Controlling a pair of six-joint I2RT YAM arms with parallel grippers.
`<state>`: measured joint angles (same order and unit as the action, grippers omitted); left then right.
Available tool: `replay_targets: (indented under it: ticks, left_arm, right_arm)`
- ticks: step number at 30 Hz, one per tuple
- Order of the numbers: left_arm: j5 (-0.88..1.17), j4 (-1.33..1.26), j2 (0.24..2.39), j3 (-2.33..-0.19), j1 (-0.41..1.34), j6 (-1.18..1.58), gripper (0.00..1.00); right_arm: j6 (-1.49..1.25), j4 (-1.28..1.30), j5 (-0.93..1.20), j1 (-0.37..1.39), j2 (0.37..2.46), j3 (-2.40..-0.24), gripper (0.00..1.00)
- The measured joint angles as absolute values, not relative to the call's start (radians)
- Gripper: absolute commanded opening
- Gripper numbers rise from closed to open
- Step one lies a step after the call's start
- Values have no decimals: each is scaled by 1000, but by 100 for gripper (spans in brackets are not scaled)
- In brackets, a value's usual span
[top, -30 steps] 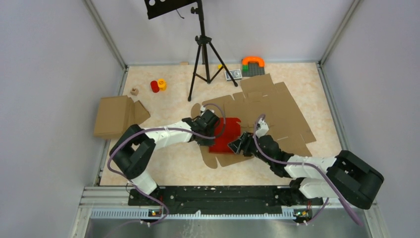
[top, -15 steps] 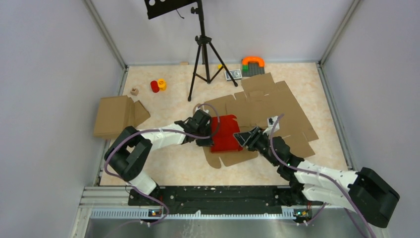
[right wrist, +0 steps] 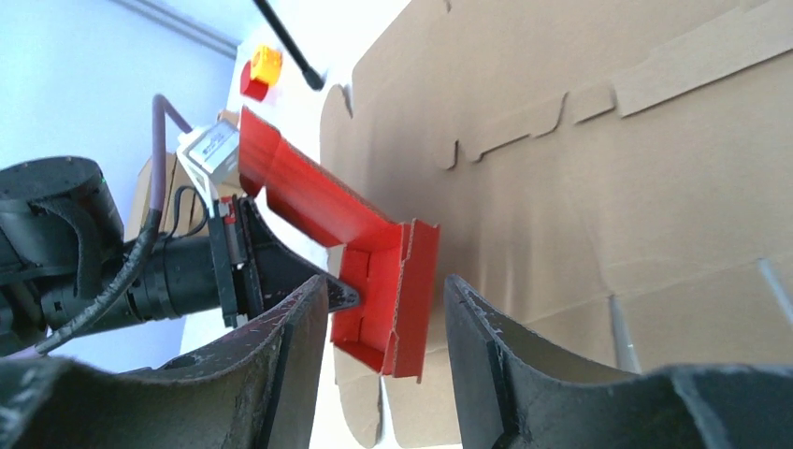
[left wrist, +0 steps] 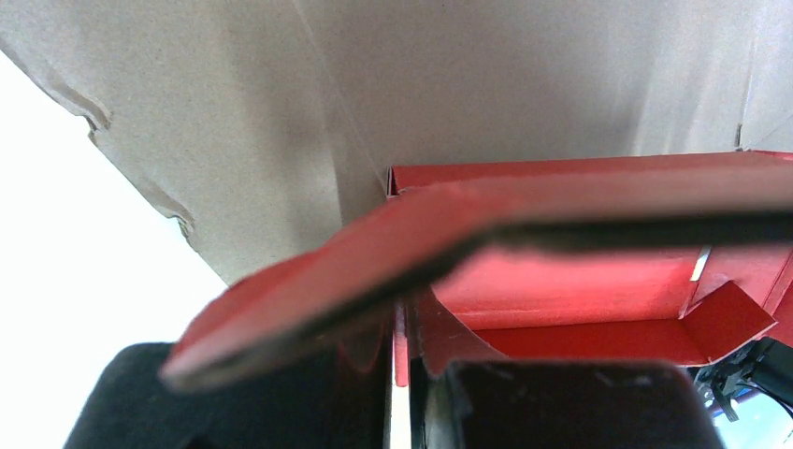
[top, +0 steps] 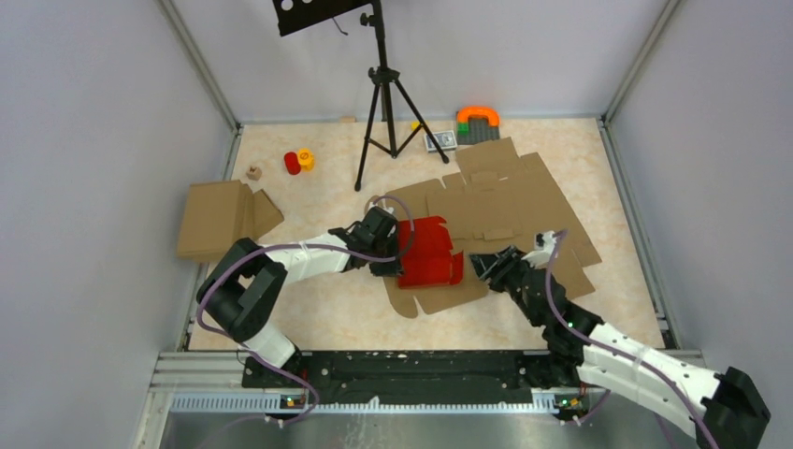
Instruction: Fold the paper box
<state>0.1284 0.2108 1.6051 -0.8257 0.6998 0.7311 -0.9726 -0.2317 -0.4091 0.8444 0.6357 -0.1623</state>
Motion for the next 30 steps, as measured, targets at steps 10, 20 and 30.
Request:
replay_targets:
  ticks: [10, 20, 30]
  left_arm:
    - [131, 211, 1605, -826, 700, 731, 0]
    - [134, 212, 1605, -826, 700, 731, 0]
    - [135, 223, 1600, -825, 700, 730, 0]
  right_arm:
    - [-950, -8, -499, 843, 502, -157, 39]
    - [-892, -184, -382, 842, 811, -155, 43]
    - [-863, -376, -262, 842, 982, -186, 43]
